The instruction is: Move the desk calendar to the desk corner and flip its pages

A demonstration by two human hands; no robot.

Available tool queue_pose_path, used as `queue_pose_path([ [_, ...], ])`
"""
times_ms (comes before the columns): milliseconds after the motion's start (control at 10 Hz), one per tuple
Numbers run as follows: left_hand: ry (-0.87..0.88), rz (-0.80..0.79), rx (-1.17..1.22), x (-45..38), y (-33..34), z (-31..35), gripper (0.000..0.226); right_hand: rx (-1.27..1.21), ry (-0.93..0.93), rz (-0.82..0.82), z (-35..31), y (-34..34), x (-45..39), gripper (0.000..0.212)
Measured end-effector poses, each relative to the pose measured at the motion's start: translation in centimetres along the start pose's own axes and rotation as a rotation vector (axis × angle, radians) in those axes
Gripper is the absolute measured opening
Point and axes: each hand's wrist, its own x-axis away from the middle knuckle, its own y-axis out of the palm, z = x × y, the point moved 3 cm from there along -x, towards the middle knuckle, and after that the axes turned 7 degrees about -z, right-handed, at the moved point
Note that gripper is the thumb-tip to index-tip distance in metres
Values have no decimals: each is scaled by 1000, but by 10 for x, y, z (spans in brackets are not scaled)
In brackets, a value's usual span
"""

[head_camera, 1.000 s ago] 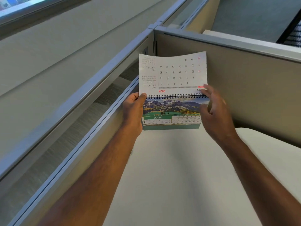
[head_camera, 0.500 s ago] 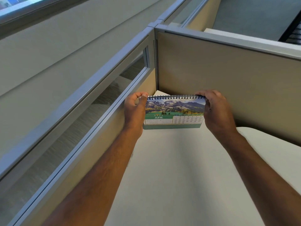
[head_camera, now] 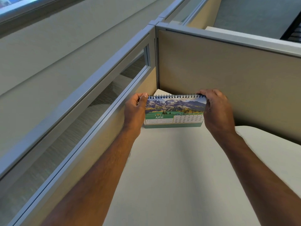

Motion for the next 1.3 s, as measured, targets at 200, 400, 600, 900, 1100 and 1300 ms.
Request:
queue_pose_path([
  [200, 17, -9, 1, 2, 0, 1, 18, 11, 1, -17, 0, -1, 1, 39],
  [400, 40, -26, -2, 0, -3, 1, 16, 10, 8, -13, 0, 0, 1, 41],
  [600, 44, -39, -13, -2, -3, -2, 16, 6, -5, -3, 1, 1, 1, 41],
  [900, 190, -50, -84, 1, -7, -5, 10, -73, -30, -22, -2, -3, 6, 41],
  [1100, 247, -113, -240, 2, -14, -1, 24, -52, -33, -147, -1, -10, 11, 53],
  [1300, 246, -114, -505, 7, -13, 9, 44, -100, -71, -221, -2, -15, 26, 72],
])
